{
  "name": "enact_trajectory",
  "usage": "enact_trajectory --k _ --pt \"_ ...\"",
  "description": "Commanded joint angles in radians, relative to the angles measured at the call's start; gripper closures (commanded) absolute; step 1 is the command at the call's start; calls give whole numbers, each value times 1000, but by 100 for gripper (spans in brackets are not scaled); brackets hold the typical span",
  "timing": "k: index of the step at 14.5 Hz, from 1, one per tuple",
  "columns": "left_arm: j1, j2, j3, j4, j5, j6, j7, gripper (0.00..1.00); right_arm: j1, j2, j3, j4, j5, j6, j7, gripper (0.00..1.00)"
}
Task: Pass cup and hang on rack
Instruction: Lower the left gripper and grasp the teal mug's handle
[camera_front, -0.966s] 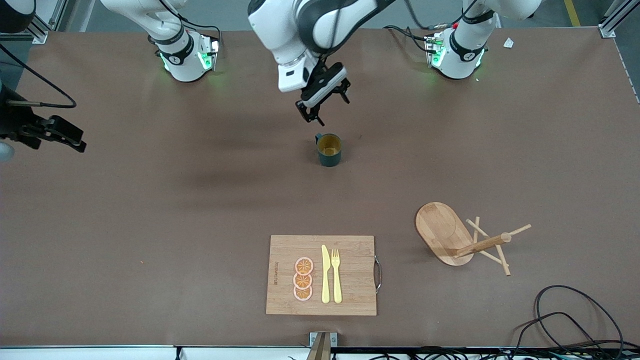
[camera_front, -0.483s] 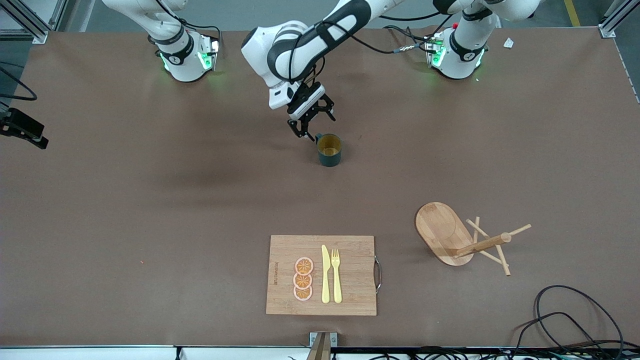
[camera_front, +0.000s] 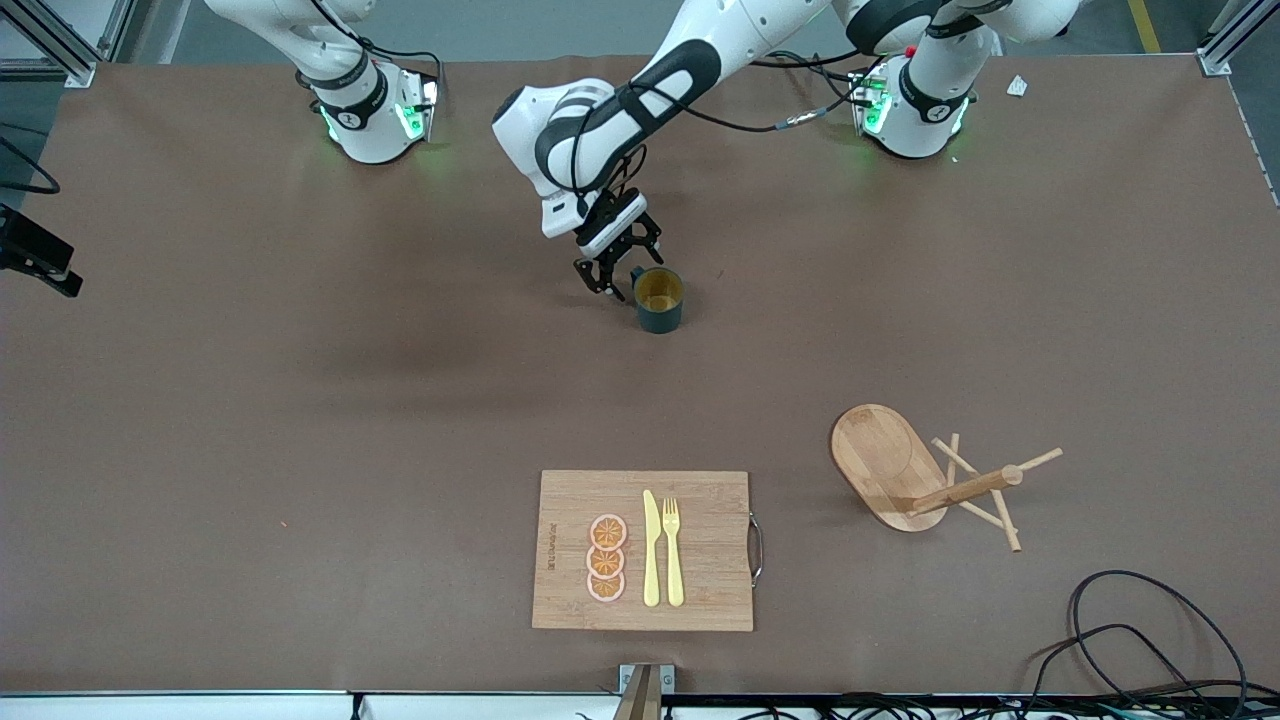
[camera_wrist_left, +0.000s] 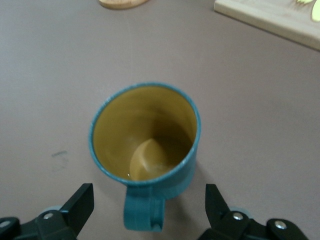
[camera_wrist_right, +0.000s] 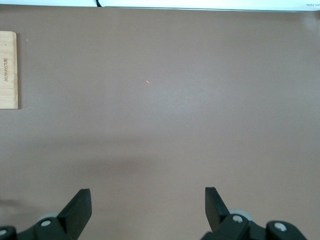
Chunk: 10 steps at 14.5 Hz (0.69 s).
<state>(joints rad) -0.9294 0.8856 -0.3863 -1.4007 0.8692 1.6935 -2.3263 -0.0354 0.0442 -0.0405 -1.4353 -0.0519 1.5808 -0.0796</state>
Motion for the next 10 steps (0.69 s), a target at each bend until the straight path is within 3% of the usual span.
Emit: enact_trajectory --k 1,4,9,10 --pt "-20 27 30 28 17 20 -8 5 -17 -6 16 3 -5 -2 -5 0" --pt "-43 45 66 26 17 32 -30 14 -17 -6 16 3 -5 -2 -5 0" --pt "-48 58 67 26 31 34 -39 44 -24 -6 14 3 1 -2 -11 0" --pt "-48 58 67 25 33 37 -38 54 -32 -4 14 3 3 -2 -12 0"
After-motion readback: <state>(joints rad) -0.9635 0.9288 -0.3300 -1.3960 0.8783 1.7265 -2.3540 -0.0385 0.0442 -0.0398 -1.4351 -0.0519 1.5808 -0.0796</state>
